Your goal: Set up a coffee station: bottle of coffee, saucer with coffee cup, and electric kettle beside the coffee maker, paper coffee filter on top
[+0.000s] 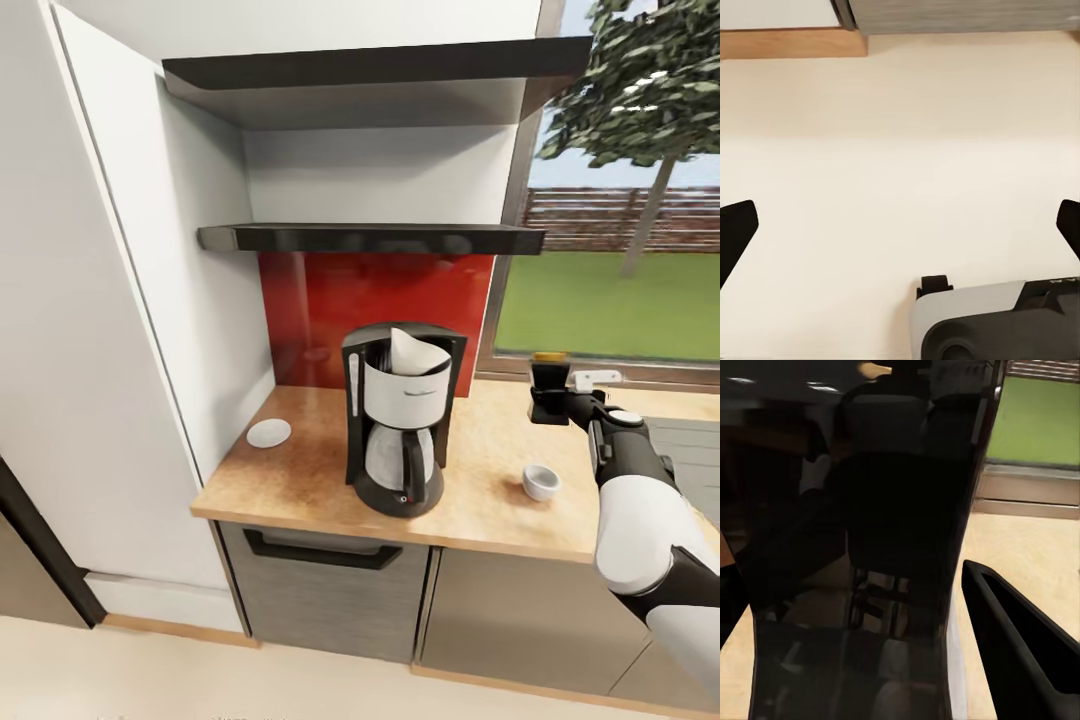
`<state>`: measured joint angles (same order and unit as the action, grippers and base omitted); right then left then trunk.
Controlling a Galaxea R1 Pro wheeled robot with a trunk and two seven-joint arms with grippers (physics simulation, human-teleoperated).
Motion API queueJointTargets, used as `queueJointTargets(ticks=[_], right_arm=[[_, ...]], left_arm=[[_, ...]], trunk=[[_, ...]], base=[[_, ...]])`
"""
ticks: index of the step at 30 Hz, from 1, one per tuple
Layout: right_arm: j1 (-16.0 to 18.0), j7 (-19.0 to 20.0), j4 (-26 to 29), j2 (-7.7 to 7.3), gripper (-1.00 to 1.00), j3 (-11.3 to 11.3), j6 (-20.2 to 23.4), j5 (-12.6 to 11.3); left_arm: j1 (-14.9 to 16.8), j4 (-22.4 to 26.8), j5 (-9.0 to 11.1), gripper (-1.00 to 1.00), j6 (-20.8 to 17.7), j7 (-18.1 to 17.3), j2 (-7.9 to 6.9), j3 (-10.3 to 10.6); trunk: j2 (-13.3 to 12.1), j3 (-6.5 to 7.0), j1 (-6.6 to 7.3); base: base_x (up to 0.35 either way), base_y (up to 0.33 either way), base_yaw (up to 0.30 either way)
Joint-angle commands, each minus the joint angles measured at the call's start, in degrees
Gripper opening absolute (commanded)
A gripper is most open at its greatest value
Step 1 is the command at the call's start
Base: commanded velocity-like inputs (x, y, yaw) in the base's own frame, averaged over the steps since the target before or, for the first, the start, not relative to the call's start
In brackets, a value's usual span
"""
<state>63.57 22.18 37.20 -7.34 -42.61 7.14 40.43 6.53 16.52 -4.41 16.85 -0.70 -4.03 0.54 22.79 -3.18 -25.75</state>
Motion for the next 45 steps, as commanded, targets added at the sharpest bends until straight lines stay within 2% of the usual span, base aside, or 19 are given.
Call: queueJointTargets(ticks=[1, 11, 28, 30, 34, 37, 45], right_arm=[[0.1, 0.4, 0.1, 0.04, -1.0, -0.3, 0.2, 0.3], [0.1, 0.4, 0.1, 0.04, -1.0, -0.3, 0.2, 0.2], [-2.5, 0.5, -0.7, 0.04, -1.0, -0.3, -0.2, 0.3], [-3.0, 0.6, -3.0, 0.0, -1.0, -0.3, -2.7, 0.5], [-3.7, 0.6, -8.7, -0.14, -1.0, -0.3, -13.9, 0.7], [-3.8, 0.6, -9.5, -0.21, -1.0, -0.3, -15.5, 0.7], [-4.6, 0.5, -11.7, -0.41, -1.0, -0.3, -16.1, 0.6]], left_arm=[[0.1, -0.1, -0.5, 1.0, 0.2, 0.1, -0.01, 0.0], [0.1, 0.0, -0.5, 1.0, 0.2, 0.3, -0.1, 0.1], [0.1, -0.1, -0.4, 1.0, 0.3, 0.4, 0.13, 0.1], [0.1, -0.1, -0.4, 1.0, 0.3, 0.4, 0.14, 0.1], [0.1, -0.1, -0.4, 1.0, 0.3, 0.4, 0.08, -0.2], [0.1, -0.1, -0.4, 1.0, 0.3, 0.4, 0.08, -0.3], [0.1, -0.1, -0.4, 1.0, 0.3, 0.4, 0.09, -0.4]], trunk=[[0.1, -0.13, -0.04], [0.1, -0.13, -0.04], [0.1, -0.13, -0.04], [0.1, -0.13, -0.04], [0.1, -0.13, -0.04], [0.1, -0.13, -0.04], [0.1, -0.13, -0.04]], base=[[0.0, 0.0, 0.229], [0.0, 0.0, 0.25], [-0.025, -0.091, 0.078], [-0.006, -0.011, 0.009], [-0.001, -0.002, 0.002], [0.0, 0.0, 0.0], [0.0, 0.0, 0.0]])
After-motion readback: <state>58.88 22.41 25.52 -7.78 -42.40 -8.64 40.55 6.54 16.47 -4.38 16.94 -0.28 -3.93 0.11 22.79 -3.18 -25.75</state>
